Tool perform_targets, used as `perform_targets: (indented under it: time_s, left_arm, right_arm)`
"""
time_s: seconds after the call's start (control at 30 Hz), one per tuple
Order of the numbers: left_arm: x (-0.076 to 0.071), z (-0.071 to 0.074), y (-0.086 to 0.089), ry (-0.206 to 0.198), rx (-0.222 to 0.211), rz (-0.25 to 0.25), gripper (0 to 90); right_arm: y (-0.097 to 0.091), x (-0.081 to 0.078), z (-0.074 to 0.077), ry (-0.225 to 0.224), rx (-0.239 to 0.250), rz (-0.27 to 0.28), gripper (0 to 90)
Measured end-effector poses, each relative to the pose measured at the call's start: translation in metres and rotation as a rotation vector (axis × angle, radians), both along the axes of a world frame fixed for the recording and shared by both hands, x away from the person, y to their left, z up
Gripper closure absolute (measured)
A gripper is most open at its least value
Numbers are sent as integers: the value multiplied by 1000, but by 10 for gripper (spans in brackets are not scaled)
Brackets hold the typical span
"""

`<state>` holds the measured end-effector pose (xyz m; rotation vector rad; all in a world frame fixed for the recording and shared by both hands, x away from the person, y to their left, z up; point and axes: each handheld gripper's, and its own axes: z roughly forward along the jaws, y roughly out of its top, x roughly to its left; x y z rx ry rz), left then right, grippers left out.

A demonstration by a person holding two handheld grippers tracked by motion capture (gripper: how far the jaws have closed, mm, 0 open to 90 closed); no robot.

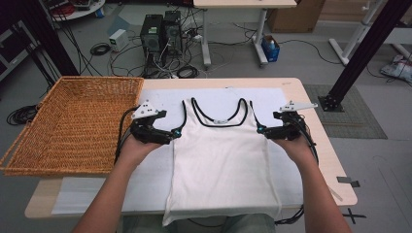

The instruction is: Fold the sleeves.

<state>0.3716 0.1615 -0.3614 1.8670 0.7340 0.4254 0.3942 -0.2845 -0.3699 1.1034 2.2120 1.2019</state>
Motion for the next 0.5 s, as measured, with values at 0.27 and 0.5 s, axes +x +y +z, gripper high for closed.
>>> perform_targets:
  time_s: [0.27,0.5]
  left_arm:
    - [0,-2,1,10,16,3,112]
    - [-7,-6,3,8,17,15,112]
  right_arm:
    - [19,46,-1,15,-40,-36,181]
    - [36,112,-34,92,-77,-105,277]
